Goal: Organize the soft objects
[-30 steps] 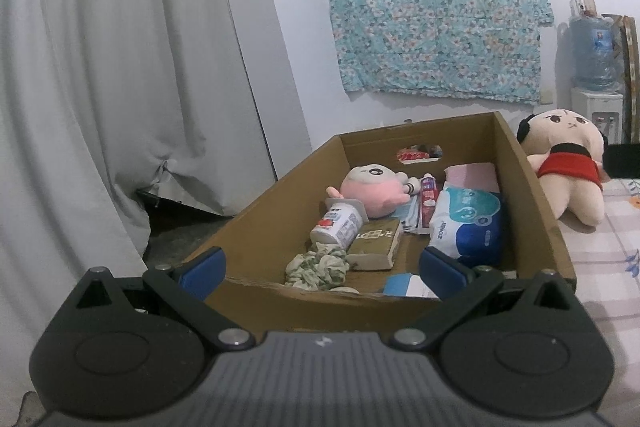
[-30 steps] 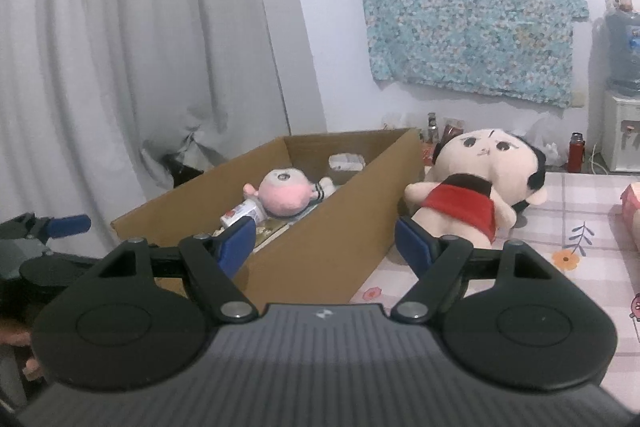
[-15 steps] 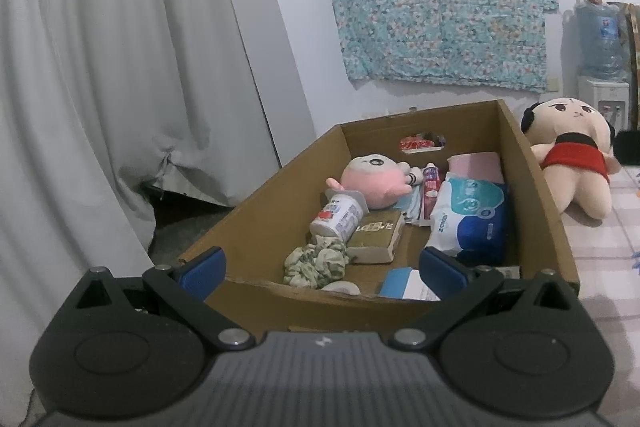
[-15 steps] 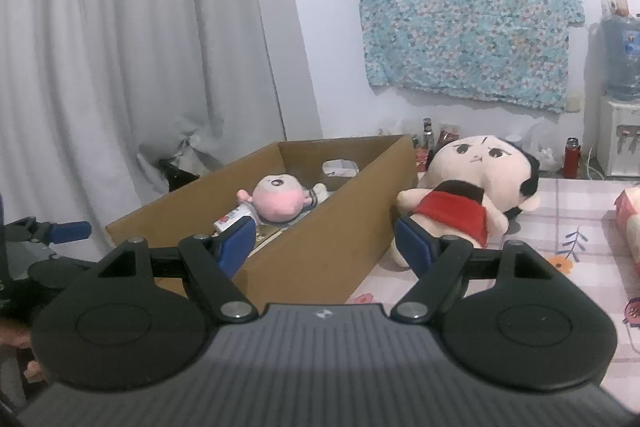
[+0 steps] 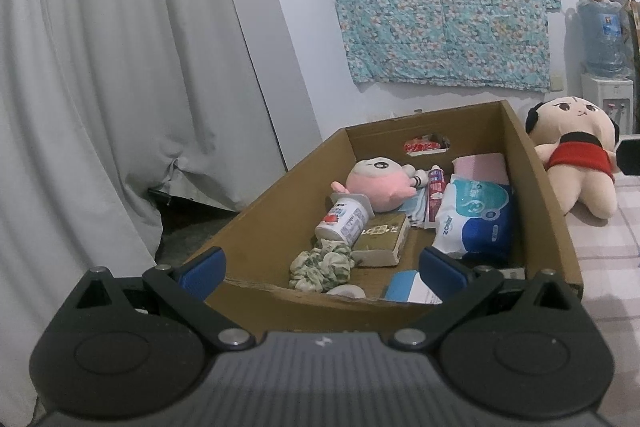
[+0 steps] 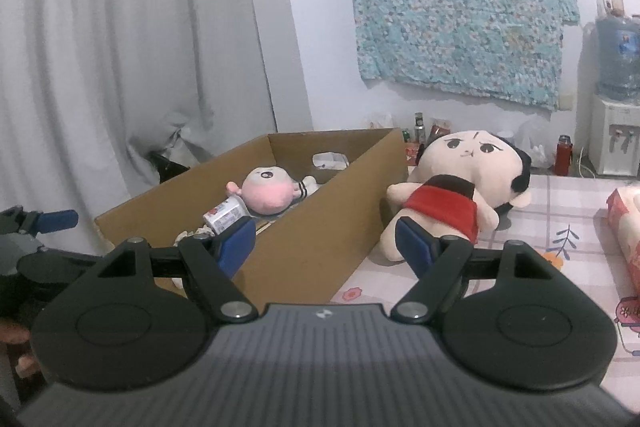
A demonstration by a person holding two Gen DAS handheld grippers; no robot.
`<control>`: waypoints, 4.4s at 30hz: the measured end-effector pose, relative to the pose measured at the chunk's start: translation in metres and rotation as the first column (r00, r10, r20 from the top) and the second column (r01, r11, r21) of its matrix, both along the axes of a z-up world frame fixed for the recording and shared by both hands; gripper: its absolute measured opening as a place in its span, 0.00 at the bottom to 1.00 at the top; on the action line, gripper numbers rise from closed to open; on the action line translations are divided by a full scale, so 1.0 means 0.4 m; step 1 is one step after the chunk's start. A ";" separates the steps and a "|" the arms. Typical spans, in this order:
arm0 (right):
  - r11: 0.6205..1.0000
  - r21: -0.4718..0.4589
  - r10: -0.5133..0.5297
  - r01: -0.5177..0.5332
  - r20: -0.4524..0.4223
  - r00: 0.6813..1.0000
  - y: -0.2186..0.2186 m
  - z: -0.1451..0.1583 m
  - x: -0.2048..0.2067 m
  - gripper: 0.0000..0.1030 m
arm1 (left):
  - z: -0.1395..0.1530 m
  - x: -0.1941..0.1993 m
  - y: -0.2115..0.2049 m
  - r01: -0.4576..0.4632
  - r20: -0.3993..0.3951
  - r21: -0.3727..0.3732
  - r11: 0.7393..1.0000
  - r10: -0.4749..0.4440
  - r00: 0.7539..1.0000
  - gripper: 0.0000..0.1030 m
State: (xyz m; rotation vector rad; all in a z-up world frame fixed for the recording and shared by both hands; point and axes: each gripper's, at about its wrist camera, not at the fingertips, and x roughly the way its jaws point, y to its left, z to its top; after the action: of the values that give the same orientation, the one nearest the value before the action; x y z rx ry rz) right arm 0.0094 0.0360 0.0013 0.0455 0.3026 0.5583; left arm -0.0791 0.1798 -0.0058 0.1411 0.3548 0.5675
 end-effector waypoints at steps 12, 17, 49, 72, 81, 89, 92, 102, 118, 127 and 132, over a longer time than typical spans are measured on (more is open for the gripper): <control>1.000 0.008 -0.011 0.011 0.017 1.000 -0.010 0.014 -0.010 0.75 | 0.001 0.002 0.002 -0.018 0.003 0.007 1.000 0.018 1.000 1.00; 1.000 0.000 -0.018 0.018 0.007 1.000 -0.014 0.009 -0.010 0.75 | 0.001 -0.002 -0.011 -0.040 0.015 0.033 0.999 0.040 0.999 1.00; 0.999 0.032 0.040 -0.040 0.009 0.999 -0.001 0.015 -0.019 0.77 | 0.004 -0.009 -0.019 -0.054 0.019 0.020 0.998 0.054 0.998 1.00; 0.999 0.031 0.041 -0.040 -0.013 0.999 -0.004 -0.001 0.000 0.78 | 0.005 -0.004 -0.019 -0.072 0.016 -0.003 0.997 0.072 0.997 1.00; 0.998 0.017 0.054 -0.054 -0.008 0.999 -0.004 -0.003 -0.002 0.78 | -0.001 0.002 -0.020 -0.072 0.014 -0.003 0.997 0.072 0.997 1.00; 0.998 0.018 0.055 -0.055 -0.008 0.998 -0.005 -0.002 -0.006 0.79 | -0.001 0.002 -0.021 -0.071 0.012 -0.004 0.997 0.071 0.997 1.00; 0.998 0.018 0.057 -0.057 -0.009 0.998 -0.005 -0.001 -0.007 0.79 | -0.001 0.002 -0.021 -0.070 0.011 -0.005 0.998 0.070 0.997 1.00; 0.999 0.007 0.049 -0.049 -0.013 0.999 -0.002 0.001 -0.011 0.79 | -0.005 0.002 -0.020 -0.077 0.011 0.020 0.997 0.077 0.997 1.00; 0.999 0.003 0.043 -0.043 -0.011 0.999 -0.003 -0.002 -0.012 0.80 | -0.004 -0.003 -0.011 -0.073 0.006 0.007 0.997 0.073 0.997 1.00; 1.000 -0.014 0.026 -0.026 0.015 1.000 -0.001 0.008 -0.017 0.80 | -0.006 0.001 -0.035 -0.063 -0.004 0.060 0.996 0.064 0.998 1.00; 0.999 -0.014 0.046 -0.046 0.021 0.999 -0.002 0.009 -0.025 0.81 | -0.006 0.005 -0.042 -0.063 -0.013 0.069 0.996 0.064 0.998 1.00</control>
State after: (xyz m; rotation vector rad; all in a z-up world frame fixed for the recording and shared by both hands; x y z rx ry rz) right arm -0.0006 0.0351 0.0050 0.0198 0.2875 0.6024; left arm -0.0771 0.1629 -0.0083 0.2011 0.3559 0.6424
